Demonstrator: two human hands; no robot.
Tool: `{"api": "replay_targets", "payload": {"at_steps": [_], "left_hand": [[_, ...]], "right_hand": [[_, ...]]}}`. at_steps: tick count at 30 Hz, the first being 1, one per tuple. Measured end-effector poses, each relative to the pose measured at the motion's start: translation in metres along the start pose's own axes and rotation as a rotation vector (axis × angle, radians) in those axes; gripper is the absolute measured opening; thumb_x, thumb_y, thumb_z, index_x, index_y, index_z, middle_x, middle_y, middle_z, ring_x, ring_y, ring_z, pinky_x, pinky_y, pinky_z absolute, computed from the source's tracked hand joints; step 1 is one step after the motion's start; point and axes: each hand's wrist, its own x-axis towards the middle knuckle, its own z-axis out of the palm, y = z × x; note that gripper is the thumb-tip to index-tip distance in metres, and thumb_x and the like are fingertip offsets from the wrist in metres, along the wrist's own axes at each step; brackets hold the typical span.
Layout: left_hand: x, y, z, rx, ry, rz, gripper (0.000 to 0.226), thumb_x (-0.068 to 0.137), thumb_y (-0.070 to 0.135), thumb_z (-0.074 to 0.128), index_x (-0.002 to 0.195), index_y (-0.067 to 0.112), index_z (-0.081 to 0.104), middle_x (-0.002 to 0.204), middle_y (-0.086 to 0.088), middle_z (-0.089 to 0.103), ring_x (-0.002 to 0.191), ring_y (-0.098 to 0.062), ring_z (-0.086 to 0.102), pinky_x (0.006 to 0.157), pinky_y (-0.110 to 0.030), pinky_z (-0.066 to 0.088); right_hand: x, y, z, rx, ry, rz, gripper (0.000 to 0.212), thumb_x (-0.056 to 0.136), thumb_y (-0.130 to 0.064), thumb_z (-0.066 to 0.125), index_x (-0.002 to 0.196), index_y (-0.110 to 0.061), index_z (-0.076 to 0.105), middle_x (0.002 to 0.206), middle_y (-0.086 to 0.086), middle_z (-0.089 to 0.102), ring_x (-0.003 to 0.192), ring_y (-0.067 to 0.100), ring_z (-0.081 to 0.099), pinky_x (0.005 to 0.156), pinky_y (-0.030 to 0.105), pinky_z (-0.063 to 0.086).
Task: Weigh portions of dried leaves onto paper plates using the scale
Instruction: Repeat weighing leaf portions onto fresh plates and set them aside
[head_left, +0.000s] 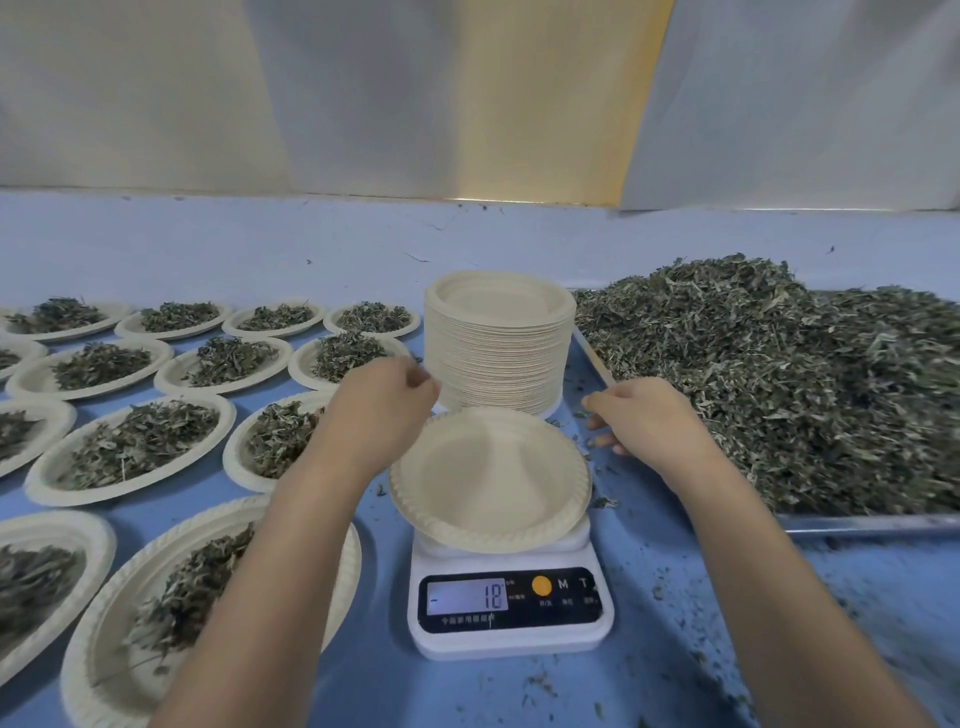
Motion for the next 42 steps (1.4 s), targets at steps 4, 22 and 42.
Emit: {"api": "replay_targets", "payload": {"at_steps": [4, 22, 42], "left_hand": [[-0.006, 0.03, 0.013, -0.362, -0.021, 0.095, 0.02, 0.093, 0.018, 0.05, 0.085, 0.018, 0.068, 0.084, 0.006, 0.072, 0.073, -0.01, 0.065, 0.059, -0.012, 0.043], [-0.008, 0.113, 0.057, -0.686, -0.082, 0.242, 0.023, 0.093, 0.016, 0.05, 0.082, 0.02, 0.07, 0.073, 0.006, 0.072, 0.056, 0.001, 0.059, 0.052, -0.008, 0.04], [-0.001, 0.105, 0.053, -0.727, -0.048, 0.169, 0.023, 0.094, 0.016, 0.048, 0.083, 0.018, 0.068, 0.072, 0.004, 0.072, 0.054, -0.004, 0.059, 0.052, -0.008, 0.04]], "right_hand": [[0.003, 0.012, -0.014, 0.053, 0.08, -0.046, 0.021, 0.088, -0.018, 0.054, 0.085, -0.006, 0.071, 0.076, 0.002, 0.071, 0.061, 0.014, 0.063, 0.066, 0.037, 0.053], [0.024, 0.062, -0.073, -0.553, -0.55, 0.343, 0.048, 0.084, -0.002, 0.038, 0.048, -0.011, 0.07, 0.045, 0.0, 0.061, 0.036, 0.01, 0.05, 0.042, 0.016, 0.037], [0.077, 0.085, -0.019, -0.821, -0.155, -0.239, 0.046, 0.105, -0.034, 0.019, 0.151, -0.036, 0.017, 0.161, -0.004, -0.006, 0.147, 0.026, -0.005, 0.118, 0.047, 0.009]]}}
